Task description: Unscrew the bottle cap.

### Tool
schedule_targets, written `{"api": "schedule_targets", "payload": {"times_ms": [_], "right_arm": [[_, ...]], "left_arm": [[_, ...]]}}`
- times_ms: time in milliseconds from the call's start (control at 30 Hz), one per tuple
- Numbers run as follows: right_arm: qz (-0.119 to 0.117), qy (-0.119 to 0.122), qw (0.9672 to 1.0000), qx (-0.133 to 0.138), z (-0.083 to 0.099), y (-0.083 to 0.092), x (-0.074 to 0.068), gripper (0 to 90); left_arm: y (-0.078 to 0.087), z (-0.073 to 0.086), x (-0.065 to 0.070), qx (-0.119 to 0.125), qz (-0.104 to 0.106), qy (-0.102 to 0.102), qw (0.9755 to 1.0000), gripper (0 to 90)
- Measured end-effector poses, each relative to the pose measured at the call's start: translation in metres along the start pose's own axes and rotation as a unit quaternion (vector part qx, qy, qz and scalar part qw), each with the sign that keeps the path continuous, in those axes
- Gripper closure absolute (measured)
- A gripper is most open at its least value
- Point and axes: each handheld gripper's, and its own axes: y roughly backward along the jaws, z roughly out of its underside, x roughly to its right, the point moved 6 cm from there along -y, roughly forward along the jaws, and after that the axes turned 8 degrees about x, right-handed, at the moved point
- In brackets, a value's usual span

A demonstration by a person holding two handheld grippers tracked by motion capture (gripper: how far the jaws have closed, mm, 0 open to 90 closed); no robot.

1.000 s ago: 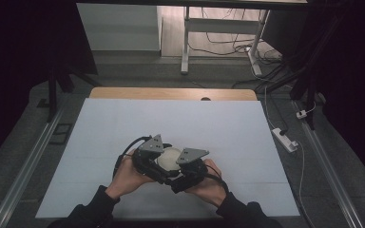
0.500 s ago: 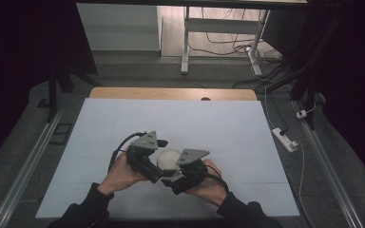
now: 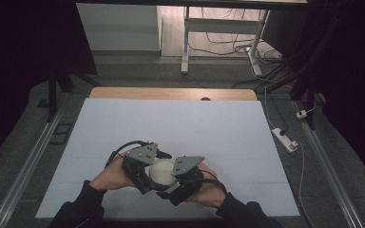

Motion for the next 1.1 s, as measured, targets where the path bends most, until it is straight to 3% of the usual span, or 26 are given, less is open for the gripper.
{"api": "schedule_targets", "payload": {"times_ms": [100,200,233,267,300,400,433,467,533,567,600,633,667,700,767,833,867,900,967,1000,1033,1100], "right_arm": [[0.025,-0.014,0.9996,-0.003,0.002,0.000,0.007,6.4],[0.052,-0.030,0.9982,-0.005,0.004,0.001,0.014,6.4],[0.061,-0.033,0.9976,-0.006,0.005,0.001,0.017,6.4],[0.061,-0.033,0.9976,-0.006,0.005,0.001,0.017,6.4],[0.073,-0.037,0.9966,-0.006,0.006,0.001,0.019,6.4],[0.108,-0.048,0.9930,-0.006,0.008,0.002,0.026,6.4],[0.113,-0.050,0.9923,-0.005,0.008,0.003,0.027,6.4],[0.116,-0.052,0.9919,-0.004,0.008,0.003,0.028,6.5],[0.120,-0.055,0.9912,-0.006,0.009,0.003,0.029,6.4],[0.120,-0.055,0.9913,-0.005,0.009,0.003,0.029,6.4],[0.118,-0.054,0.9915,-0.005,0.009,0.003,0.028,6.5],[0.117,-0.053,0.9917,-0.005,0.008,0.003,0.028,6.4],[0.114,-0.050,0.9921,-0.005,0.008,0.003,0.027,6.4],[0.110,-0.047,0.9928,-0.004,0.008,0.003,0.027,6.4],[0.105,-0.046,0.9934,-0.003,0.007,0.003,0.026,6.4],[0.077,-0.038,0.9963,-0.001,0.006,0.003,0.022,6.4],[0.077,-0.038,0.9963,-0.001,0.006,0.003,0.022,6.4],[0.052,-0.031,0.9982,-0.002,0.006,0.003,0.017,6.4],[0.040,-0.029,0.9988,0.000,0.005,0.003,0.014,6.4],[0.017,-0.022,0.9996,0.004,0.003,0.002,0.007,6.4],[0.010,-0.018,0.9998,0.006,0.002,0.002,0.004,6.4],[0.001,-0.014,0.9999,0.007,0.001,0.002,0.001,6.4]], "left_arm": [[-0.003,0.000,-0.005,0.001,-0.027,0.020,0.9994,8.3],[-0.008,-0.001,-0.010,0.001,-0.065,0.050,0.9966,8.3],[-0.012,-0.002,-0.013,-0.001,-0.097,0.071,0.9928,8.3],[-0.012,-0.002,-0.013,-0.001,-0.097,0.071,0.9928,8.3],[-0.014,-0.003,-0.014,-0.003,-0.114,0.081,0.9901,8.3],[-0.019,-0.007,-0.015,-0.010,-0.165,0.107,0.9805,8.3],[-0.021,-0.008,-0.014,-0.010,-0.189,0.114,0.9753,8.2],[-0.023,-0.009,-0.014,-0.009,-0.197,0.120,0.9729,8.2],[-0.024,-0.009,-0.014,-0.008,-0.200,0.123,0.9720,8.0],[-0.024,-0.009,-0.014,-0.011,-0.191,0.112,0.9751,7.7],[-0.024,-0.009,-0.014,-0.011,-0.191,0.112,0.9751,6.7],[-0.021,-0.010,-0.014,-0.006,-0.162,0.115,0.9800,4.3],[-0.021,-0.010,-0.014,-0.006,-0.162,0.115,0.9800,2.3],[-0.019,-0.011,-0.013,-0.001,-0.149,0.112,0.9825,1.5],[-0.012,-0.013,-0.012,0.005,-0.125,0.100,0.9872,1.2],[-0.006,-0.014,-0.009,0.003,-0.105,0.083,0.9911,0.1],[-0.003,-0.014,-0.007,0.000,-0.088,0.072,0.9936,0.1],[-0.001,-0.014,-0.006,-0.002,-0.077,0.062,0.9951,0.0],[0.001,-0.012,-0.001,-0.013,-0.050,0.039,0.9979,0.3],[0.002,-0.011,0.000,-0.020,-0.043,0.026,0.9985,0.6],[0.001,-0.009,0.004,-0.028,-0.025,0.014,0.9992,1.0],[0.000,-0.008,0.005,-0.030,-0.022,0.010,0.9993,1.4]]}}
